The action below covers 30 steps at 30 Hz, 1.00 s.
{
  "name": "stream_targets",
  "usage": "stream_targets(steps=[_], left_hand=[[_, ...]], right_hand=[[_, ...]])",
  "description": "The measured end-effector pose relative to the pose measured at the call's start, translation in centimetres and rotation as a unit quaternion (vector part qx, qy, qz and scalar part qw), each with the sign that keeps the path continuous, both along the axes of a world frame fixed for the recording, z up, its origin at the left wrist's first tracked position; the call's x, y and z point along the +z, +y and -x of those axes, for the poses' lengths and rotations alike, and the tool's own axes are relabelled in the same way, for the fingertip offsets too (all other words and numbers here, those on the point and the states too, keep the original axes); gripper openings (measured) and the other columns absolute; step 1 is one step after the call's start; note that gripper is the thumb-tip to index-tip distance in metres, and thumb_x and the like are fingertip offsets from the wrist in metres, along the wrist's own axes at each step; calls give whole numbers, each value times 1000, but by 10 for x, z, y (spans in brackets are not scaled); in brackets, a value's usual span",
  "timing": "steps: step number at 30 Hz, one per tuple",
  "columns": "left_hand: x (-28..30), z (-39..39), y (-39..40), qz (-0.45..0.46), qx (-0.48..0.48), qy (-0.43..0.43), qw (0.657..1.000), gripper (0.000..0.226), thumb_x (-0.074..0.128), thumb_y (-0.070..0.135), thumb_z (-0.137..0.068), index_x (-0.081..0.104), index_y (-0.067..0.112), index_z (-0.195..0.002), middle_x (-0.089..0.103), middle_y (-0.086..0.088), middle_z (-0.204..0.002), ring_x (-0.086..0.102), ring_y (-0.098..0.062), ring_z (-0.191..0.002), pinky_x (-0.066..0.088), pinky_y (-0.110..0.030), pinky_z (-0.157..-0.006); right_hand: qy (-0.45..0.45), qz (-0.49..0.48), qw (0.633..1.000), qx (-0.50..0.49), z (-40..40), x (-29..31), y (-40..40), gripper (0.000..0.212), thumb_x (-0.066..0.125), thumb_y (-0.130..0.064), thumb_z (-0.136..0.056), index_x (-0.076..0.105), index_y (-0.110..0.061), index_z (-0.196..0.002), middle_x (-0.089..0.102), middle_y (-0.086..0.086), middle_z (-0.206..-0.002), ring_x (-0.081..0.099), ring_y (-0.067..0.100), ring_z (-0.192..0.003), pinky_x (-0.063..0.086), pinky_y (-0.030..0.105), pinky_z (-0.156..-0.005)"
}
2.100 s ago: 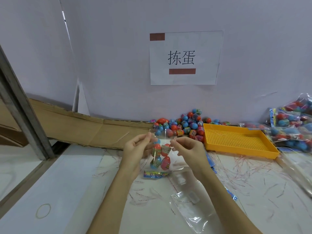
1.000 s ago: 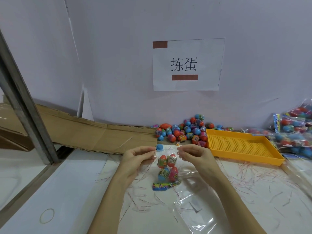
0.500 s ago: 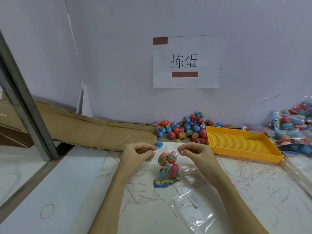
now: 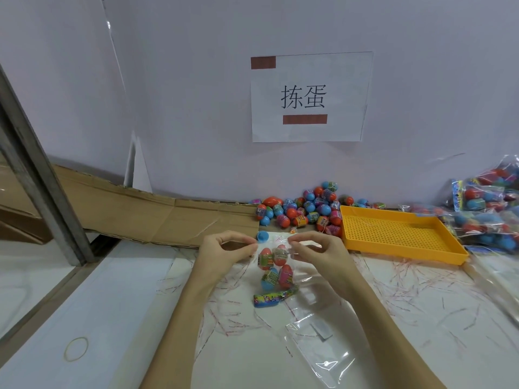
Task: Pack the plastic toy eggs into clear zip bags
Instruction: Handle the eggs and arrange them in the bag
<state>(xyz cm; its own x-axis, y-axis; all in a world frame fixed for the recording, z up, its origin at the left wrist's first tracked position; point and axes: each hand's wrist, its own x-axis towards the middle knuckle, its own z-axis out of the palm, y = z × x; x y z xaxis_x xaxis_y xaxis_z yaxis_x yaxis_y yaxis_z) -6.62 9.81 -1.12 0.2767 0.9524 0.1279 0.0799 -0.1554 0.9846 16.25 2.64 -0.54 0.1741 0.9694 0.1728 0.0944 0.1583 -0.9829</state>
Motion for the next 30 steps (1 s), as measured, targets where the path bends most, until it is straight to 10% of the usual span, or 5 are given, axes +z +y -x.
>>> stream_targets(steps=[9, 14, 20, 24, 30], left_hand=[[6, 4, -2, -14, -98, 6, 995, 37, 81, 11, -86, 75, 34, -115, 74, 7, -114, 70, -15, -107, 61, -32, -88], [12, -7, -12, 17, -119, -27, 992, 35, 79, 51, -86, 75, 35, -117, 76, 6, -116, 72, -12, -109, 60, -27, -89], [3, -17, -9, 60, -56, -32, 996, 6, 78, 25, -91, 82, 22, -94, 79, -2, -96, 76, -15, -91, 60, -25, -79], [1, -15, -5, 78, 36, -90, 992, 5, 78, 24, -92, 81, 26, -90, 79, -2, -94, 75, -13, -84, 57, -25, -71], [7, -16, -10, 94, -26, -61, 993, 10, 77, 34, -91, 80, 25, -97, 79, -1, -96, 75, -12, -85, 57, -22, -68]], right_hand=[[6, -18, 1000, 18, 4, 2, 2, 18, 66, -1, -95, 78, -15, -97, 76, -2, -103, 74, 21, -96, 59, 27, -80], [-37, -35, 995, 87, 14, 3, 1, 38, 62, 6, -93, 79, -25, -109, 76, -1, -106, 73, 19, -97, 58, 25, -84], [1, -50, 998, 44, 15, 10, 1, 49, 65, -14, -99, 54, -30, -144, 75, -4, -115, 73, 17, -103, 60, 26, -85], [-46, 14, 999, 20, 7, 8, 1, 30, 65, -37, -96, 72, -24, -121, 77, -8, -106, 73, 10, -100, 59, 36, -94], [9, 30, 1000, 2, 5, 1, 5, 7, 74, -20, -92, 79, -16, -96, 78, 2, -94, 74, 17, -92, 59, 34, -86]])
